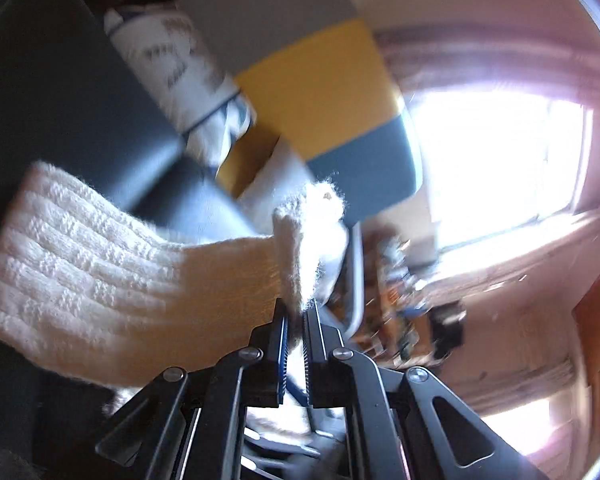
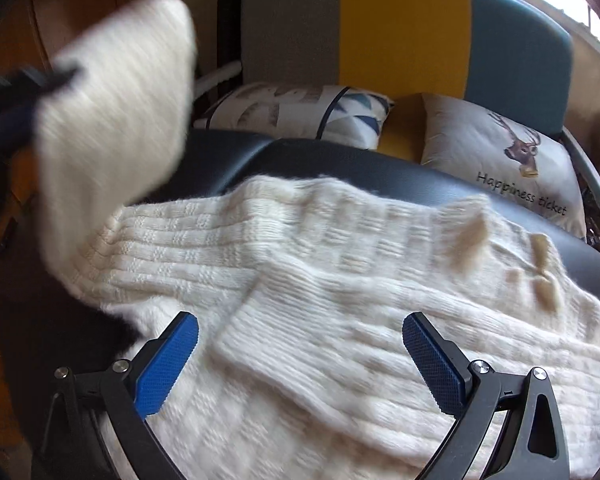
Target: Fold clothes
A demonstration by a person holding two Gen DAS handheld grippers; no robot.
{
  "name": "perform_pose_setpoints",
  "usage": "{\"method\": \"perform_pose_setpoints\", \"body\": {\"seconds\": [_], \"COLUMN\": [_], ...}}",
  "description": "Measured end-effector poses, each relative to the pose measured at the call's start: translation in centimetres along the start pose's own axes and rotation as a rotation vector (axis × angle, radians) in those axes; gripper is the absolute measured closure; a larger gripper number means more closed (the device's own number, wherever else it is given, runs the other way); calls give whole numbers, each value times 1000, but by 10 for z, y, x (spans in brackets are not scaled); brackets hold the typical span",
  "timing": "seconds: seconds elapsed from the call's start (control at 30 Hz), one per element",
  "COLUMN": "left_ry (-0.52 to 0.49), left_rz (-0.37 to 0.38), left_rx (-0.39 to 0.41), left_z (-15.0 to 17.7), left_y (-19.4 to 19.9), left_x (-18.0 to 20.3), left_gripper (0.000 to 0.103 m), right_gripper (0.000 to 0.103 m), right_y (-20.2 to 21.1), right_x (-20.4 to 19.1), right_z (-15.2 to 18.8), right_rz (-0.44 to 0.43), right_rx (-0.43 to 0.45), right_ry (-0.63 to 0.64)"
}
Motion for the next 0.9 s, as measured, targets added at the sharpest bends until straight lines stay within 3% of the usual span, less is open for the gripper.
{"method": "perform_pose_setpoints", "body": {"seconds": [0.2,0.33,0.4,0.5,0.7,0.83,0.9], "left_ry": [-81,-166,-161,-104,23,108,153], "left_rz": [-163,-233,-208,-128,-61,-48,-46], "left_rx": [-104,-162,-151,-116,-35,0,10], "left_z": [47,59,66,65,50,51,52], "left_y": [-66,-93,-79,-50,15,30,30], "left_x": [-27,-33,-33,-32,-72,-116,-135], "left_gripper": [98,94,90,85,85,85,85], "right_gripper": [2,16,24,24,31,47,49], "right_y": [33,36,33,27,-2,-7,-11], "right_x": [36,43,39,30,23,25,24], "right_z": [17,20,18,12,9,14,13], "right_rz": [-130,-334,-443,-556,-536,-557,-557], "right_rx": [56,77,98,124,142,195,214], "right_ry": [-215,-402,-497,-591,-719,-814,-836]}}
Point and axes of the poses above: each gripper's, at about its wrist camera, not at the fingertips, and y roughly against the way its jaws point, x to its right, z to its underside, the point moved 9 cm from there along -y, roughly the way its jaws point, and after that the axes turned 8 degrees about -z, right-handed, at the moved point
